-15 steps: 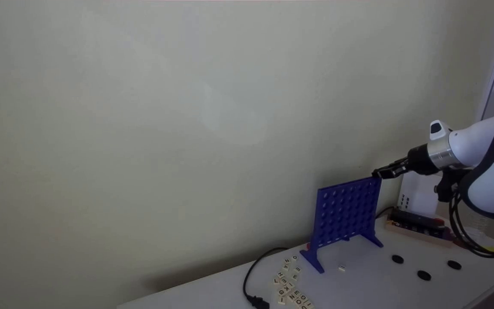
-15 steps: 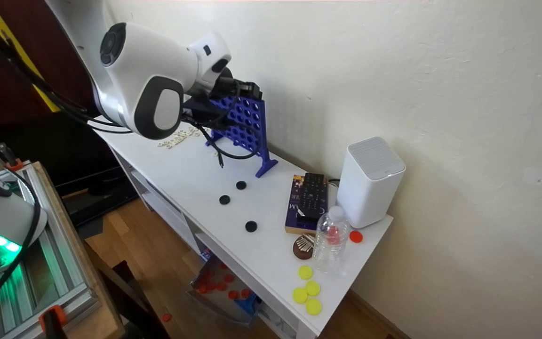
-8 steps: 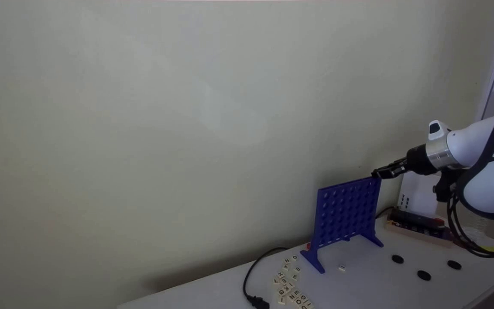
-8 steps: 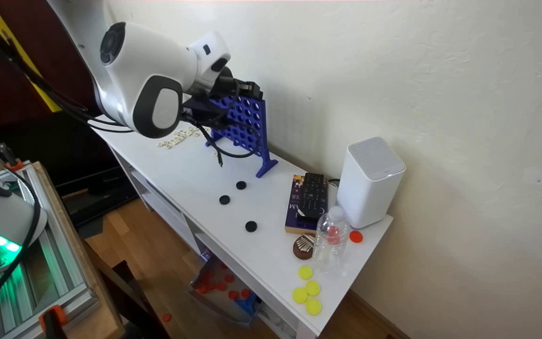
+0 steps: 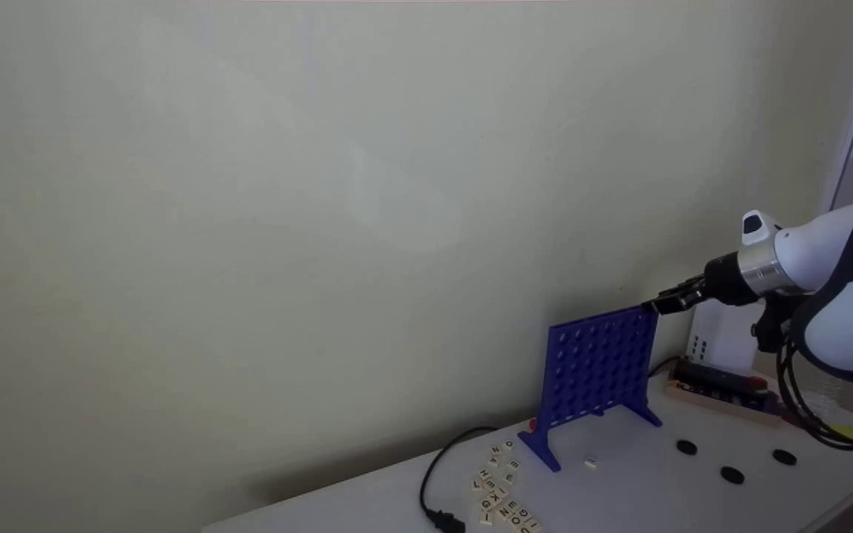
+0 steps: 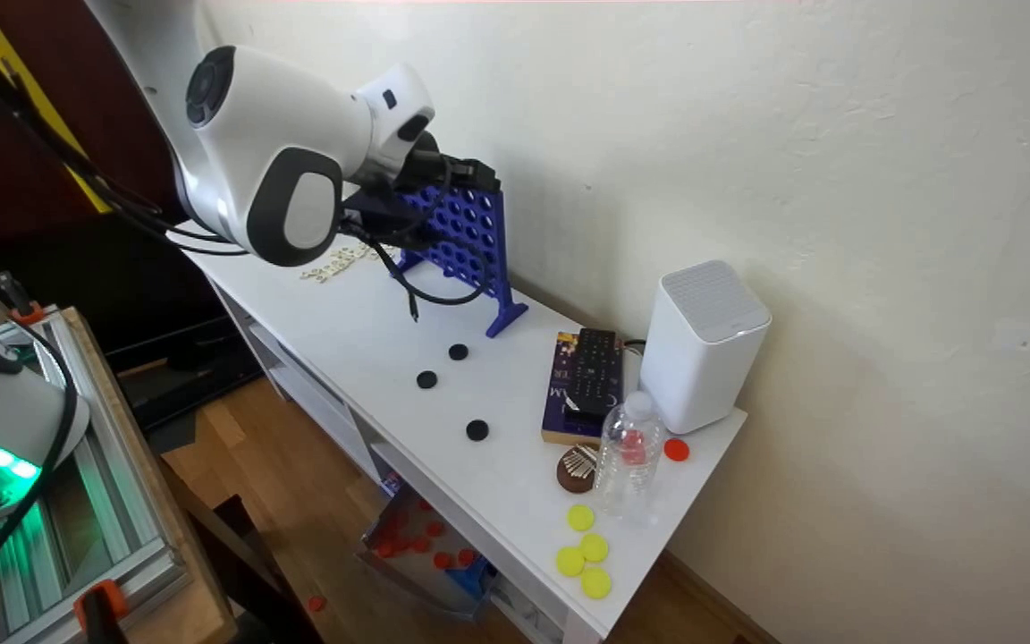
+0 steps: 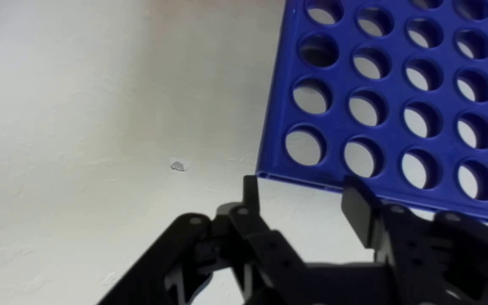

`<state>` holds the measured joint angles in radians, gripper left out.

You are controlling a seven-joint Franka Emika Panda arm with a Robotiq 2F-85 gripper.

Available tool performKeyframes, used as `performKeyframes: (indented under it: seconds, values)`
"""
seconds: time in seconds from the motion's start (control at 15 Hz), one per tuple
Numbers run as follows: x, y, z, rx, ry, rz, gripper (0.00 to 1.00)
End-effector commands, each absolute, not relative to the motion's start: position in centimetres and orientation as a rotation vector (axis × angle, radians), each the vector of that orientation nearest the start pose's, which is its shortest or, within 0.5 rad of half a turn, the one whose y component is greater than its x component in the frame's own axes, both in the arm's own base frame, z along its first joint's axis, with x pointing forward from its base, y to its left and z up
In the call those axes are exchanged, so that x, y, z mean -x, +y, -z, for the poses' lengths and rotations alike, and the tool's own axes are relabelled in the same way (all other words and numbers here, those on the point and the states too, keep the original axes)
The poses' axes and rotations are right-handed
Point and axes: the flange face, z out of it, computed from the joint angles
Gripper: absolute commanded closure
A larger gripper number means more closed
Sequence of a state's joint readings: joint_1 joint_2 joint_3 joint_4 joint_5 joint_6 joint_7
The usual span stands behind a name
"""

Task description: Put one black chip in the blue gameboard.

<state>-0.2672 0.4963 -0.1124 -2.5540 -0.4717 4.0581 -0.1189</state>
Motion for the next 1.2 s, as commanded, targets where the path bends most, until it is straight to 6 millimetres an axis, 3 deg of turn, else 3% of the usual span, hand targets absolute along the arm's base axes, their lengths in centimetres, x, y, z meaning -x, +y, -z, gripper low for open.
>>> performKeyframes:
  seconds: [0.0,0.13,0.73,1.13]
  values:
    - [-44.5,-11.0,-20.6,2.844,-0.397,1.498,0.12]
    - [-44.4,-10.9,-20.6,2.844,-0.396,1.494,0.00]
    - [-42.8,-10.7,-22.5,2.835,-0.369,1.458,0.00]
    - [-41.4,-11.4,-24.8,2.902,-0.306,1.381,0.00]
